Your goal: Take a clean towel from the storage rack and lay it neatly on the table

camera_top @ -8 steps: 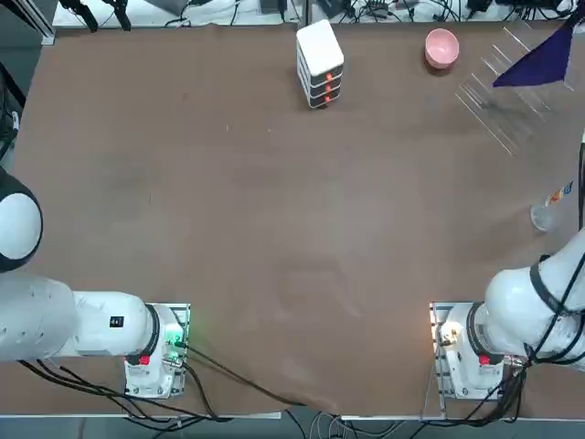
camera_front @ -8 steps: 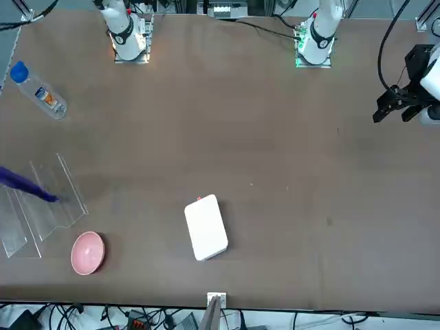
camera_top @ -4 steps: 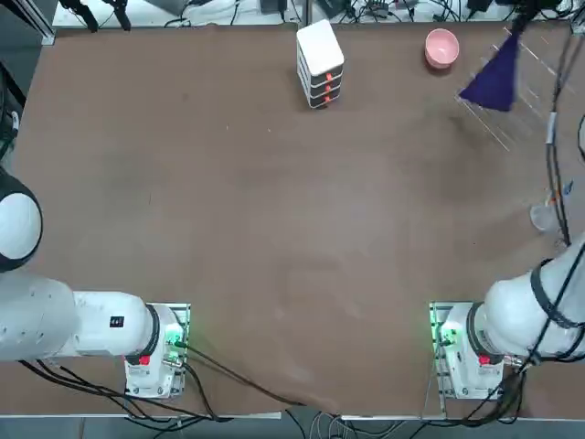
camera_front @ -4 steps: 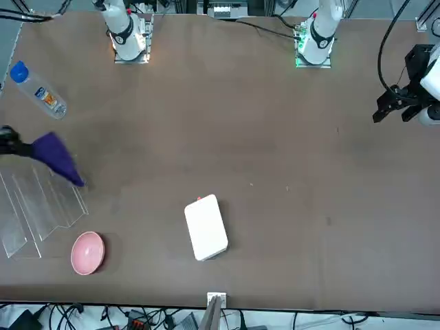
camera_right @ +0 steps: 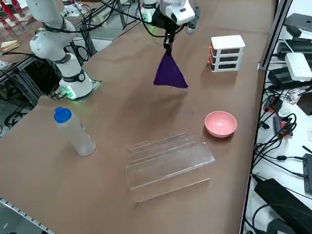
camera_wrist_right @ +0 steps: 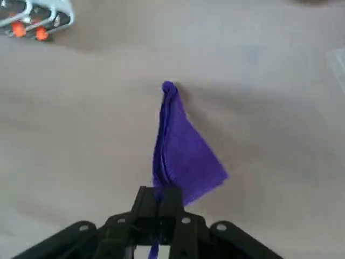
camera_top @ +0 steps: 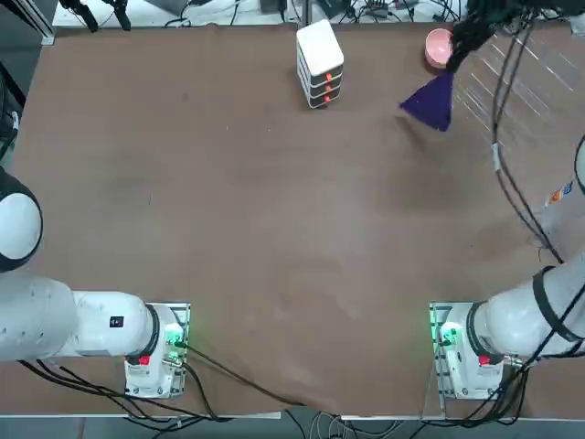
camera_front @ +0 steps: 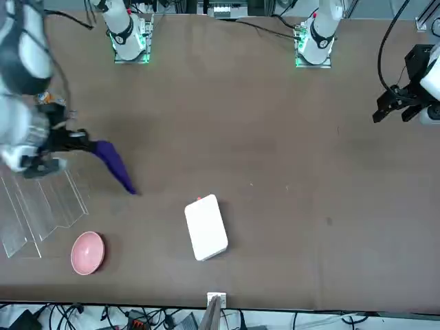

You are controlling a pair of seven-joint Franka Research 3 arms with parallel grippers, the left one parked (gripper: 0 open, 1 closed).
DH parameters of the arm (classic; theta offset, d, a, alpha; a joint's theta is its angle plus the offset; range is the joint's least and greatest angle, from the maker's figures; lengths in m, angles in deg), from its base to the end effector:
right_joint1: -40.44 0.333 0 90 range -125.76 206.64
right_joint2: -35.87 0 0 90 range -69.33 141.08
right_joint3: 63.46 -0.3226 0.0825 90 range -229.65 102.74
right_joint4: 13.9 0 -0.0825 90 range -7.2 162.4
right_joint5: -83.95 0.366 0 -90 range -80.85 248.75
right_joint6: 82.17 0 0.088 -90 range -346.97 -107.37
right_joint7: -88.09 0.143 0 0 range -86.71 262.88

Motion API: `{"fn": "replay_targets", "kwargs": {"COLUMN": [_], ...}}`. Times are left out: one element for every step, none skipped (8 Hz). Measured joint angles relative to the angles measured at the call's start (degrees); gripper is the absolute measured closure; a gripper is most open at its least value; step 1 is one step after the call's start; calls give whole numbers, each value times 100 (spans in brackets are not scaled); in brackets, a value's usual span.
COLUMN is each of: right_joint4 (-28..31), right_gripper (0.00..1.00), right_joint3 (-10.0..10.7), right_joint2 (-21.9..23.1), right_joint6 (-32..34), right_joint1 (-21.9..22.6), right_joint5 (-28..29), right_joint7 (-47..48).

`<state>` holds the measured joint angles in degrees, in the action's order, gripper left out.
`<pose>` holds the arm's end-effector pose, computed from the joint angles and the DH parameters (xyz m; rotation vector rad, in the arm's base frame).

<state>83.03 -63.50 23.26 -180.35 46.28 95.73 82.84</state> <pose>0.5767 0.0858 0.4302 -2.9207 -0.2115 0.2928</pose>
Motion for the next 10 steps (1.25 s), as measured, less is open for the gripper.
{"fn": "replay_targets", "kwargs": {"right_joint4": [201, 252, 264, 312, 422, 587, 745, 841, 864, 867], "right_gripper": [98, 98, 98, 98, 98, 98, 98, 98, 98, 98], "right_joint3": [0, 1, 0, -1, 24, 112, 178, 217, 237, 242], "right_joint2": [40, 51, 52, 50, 37, -21, -166, -393, -630, -836], "right_joint6": [-88, -105, -131, -171, -251, -401, -620, -870, -1107, -1310], "right_joint1": [296, 598, 887, 1074, 1085, 967, 726, 435, 143, -134], "right_joint5": [60, 92, 99, 118, 131, 127, 126, 110, 13, -224], "right_joint7": [228, 484, 735, 876, 894, 838, 641, 420, 254, 161]}}
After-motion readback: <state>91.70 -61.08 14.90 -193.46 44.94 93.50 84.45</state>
